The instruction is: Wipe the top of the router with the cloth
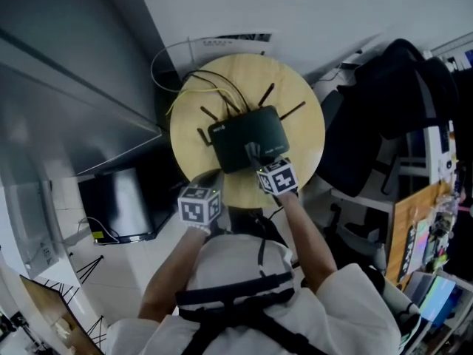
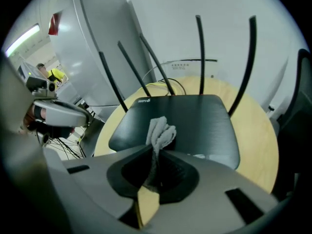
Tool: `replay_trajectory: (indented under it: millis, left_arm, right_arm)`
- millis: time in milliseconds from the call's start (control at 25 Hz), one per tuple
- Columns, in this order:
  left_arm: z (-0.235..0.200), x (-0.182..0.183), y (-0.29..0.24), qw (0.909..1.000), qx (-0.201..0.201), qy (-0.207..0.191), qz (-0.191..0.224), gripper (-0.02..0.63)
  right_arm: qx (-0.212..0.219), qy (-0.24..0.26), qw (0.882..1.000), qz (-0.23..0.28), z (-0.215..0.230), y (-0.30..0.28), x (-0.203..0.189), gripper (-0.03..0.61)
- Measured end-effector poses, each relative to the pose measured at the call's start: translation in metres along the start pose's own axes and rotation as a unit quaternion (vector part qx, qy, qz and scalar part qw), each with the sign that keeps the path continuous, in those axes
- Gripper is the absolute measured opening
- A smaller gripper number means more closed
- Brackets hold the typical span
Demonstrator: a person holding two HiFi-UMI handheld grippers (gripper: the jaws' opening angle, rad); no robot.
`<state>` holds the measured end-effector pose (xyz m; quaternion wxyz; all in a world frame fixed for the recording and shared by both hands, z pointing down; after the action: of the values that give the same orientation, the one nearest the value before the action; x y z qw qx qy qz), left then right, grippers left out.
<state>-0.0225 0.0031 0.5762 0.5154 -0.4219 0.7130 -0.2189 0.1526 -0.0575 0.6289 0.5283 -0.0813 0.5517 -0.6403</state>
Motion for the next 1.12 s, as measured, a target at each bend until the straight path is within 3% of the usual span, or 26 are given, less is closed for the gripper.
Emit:
replay_trajectory:
  millis: [480, 880, 1120]
  left_arm:
    - [0.025, 0.017, -0.028, 0.9998, -0.012, -0.016, -0.009, -0.010]
    - [0.035, 0.026, -0.037, 0.9998, -0.007, -0.017, -0.009, -0.011]
    - [0.039, 0.030, -0.033, 0.9998, -0.005, -0.021, -0.001, -0.011]
  right_arm:
    - [-0.065, -0.022, 0.998, -0.010, 0.084, 0.049, -0.013, 0.038]
    - [-0.083, -0.022, 0.996, -0.014, 0.112, 0.062, -0.016, 0.038]
    - [-0.128, -0.023, 0.991, -0.027, 0.125, 0.073, -0.027, 0.038]
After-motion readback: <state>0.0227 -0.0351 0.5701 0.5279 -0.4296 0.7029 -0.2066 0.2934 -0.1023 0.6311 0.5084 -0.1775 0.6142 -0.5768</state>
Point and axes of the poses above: the fingertips, and each gripper's own axes: y backward along the fingers, z to its right, x out of its top, the point moved 7 cm from there along y, backward along the fingers, and after that the axes turned 10 degrees about x, right-handed, at the moved point
